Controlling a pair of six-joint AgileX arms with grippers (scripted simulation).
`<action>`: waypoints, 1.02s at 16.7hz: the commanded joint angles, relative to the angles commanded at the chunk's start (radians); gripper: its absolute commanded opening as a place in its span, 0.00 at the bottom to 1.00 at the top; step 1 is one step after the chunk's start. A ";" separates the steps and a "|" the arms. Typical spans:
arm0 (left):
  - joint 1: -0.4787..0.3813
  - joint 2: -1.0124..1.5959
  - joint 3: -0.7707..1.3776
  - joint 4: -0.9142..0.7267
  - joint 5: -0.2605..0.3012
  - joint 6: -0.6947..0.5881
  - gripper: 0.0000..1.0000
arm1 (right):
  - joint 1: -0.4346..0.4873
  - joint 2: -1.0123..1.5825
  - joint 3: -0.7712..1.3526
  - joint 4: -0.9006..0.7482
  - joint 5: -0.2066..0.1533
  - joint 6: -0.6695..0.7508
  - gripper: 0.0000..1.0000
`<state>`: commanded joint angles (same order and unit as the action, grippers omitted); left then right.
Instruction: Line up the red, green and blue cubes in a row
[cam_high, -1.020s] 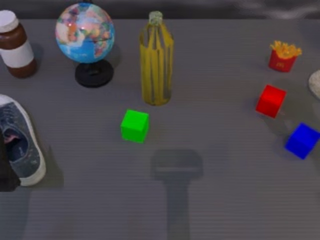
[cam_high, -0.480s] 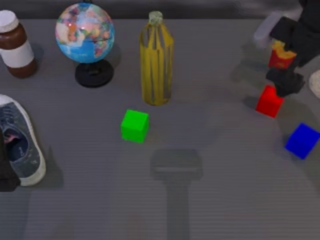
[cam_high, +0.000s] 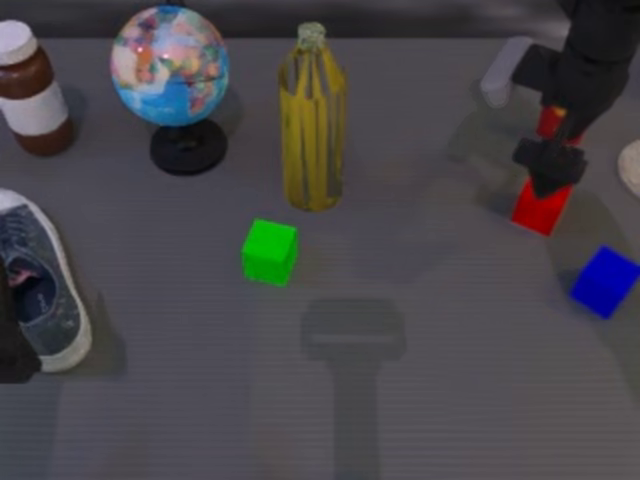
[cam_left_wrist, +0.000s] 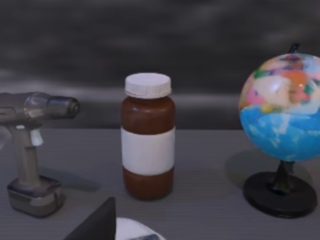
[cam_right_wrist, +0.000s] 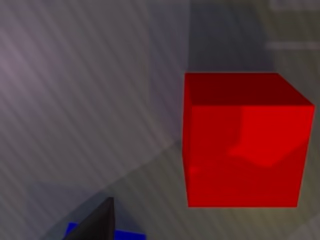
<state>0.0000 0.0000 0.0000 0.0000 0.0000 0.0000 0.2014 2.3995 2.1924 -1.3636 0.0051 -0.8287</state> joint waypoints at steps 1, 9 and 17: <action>0.000 0.000 0.000 0.000 0.000 0.000 1.00 | 0.000 0.000 0.000 0.000 0.000 0.000 1.00; 0.000 0.000 0.000 0.000 0.000 0.000 1.00 | 0.000 0.027 -0.137 0.169 0.000 0.001 1.00; 0.000 0.000 0.000 0.000 0.000 0.000 1.00 | 0.002 0.057 -0.257 0.314 0.001 0.002 1.00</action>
<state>0.0000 0.0000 0.0000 0.0000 0.0000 0.0000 0.2029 2.4567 1.9355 -1.0495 0.0058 -0.8266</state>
